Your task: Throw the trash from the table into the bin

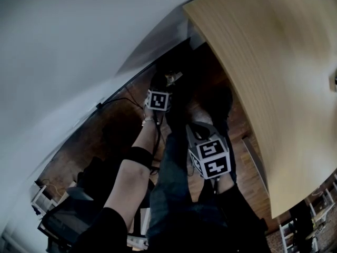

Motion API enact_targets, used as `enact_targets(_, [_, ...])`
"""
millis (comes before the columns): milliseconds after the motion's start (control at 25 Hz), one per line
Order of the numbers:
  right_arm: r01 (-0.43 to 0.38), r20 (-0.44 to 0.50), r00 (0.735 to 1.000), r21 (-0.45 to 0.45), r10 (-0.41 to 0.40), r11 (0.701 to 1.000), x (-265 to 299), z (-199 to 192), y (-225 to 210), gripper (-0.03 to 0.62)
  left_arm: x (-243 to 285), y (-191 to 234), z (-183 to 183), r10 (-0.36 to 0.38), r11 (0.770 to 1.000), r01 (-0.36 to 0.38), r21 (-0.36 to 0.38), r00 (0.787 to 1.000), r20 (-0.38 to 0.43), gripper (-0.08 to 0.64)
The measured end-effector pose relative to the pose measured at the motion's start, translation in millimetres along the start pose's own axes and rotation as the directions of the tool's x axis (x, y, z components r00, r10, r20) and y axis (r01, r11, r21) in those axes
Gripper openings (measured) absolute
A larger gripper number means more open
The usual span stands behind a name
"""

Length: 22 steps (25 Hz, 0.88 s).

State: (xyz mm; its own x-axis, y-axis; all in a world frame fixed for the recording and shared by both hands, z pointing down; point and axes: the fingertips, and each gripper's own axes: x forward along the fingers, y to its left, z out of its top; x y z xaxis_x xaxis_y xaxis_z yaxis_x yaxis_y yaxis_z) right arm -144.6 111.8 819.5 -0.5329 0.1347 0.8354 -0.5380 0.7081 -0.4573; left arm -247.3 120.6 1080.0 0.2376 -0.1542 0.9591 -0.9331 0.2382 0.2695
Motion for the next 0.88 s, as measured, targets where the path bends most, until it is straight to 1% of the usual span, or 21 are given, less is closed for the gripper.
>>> enact_targets(120, [0.0, -0.003, 1.0, 0.002, 0.0, 1.0, 5, 0, 2, 0.008, -1, 3, -5, 0.007, 1.0, -0.007, 0.007, 1.0, 0.001, 0.259])
enact_targets(400, [0.0, 0.002, 1.0, -0.009, 0.0, 1.0, 0, -1, 3, 0.008, -12, -15, -6, -0.058, 0.998, 0.058, -0.003, 0.998, 0.029, 0.249])
enact_targets(480, [0.0, 0.005, 1.0, -0.011, 0.0, 1.0, -3, 3, 4, 0.008, -23, -18, -1, -0.063, 0.998, 0.063, 0.001, 0.997, 0.051, 0.191])
enact_targets(560, [0.003, 0.011, 1.0, -0.013, -0.003, 1.0, -9, 9, 7, 0.008, -39, -21, 4, -0.059, 0.998, 0.058, 0.019, 0.994, 0.09, 0.074])
enact_targets(640, [0.013, 0.016, 1.0, -0.021, -0.013, 1.0, -18, 12, 10, 0.008, -62, -22, 5, -0.04, 0.998, 0.033, 0.055, 0.991, 0.126, 0.003])
enact_targets(800, [0.023, 0.033, 0.999, -0.027, -0.022, 0.999, -46, 17, 23, 0.008, -122, -36, 3, -0.036, 0.992, 0.011, 0.123, 0.978, 0.206, 0.0])
enact_targets(880, [0.033, 0.05, 0.998, -0.032, -0.031, 0.999, -64, 20, 24, 0.008, -159, -51, 6, -0.05, 0.989, 0.017, 0.145, 0.972, 0.231, 0.0])
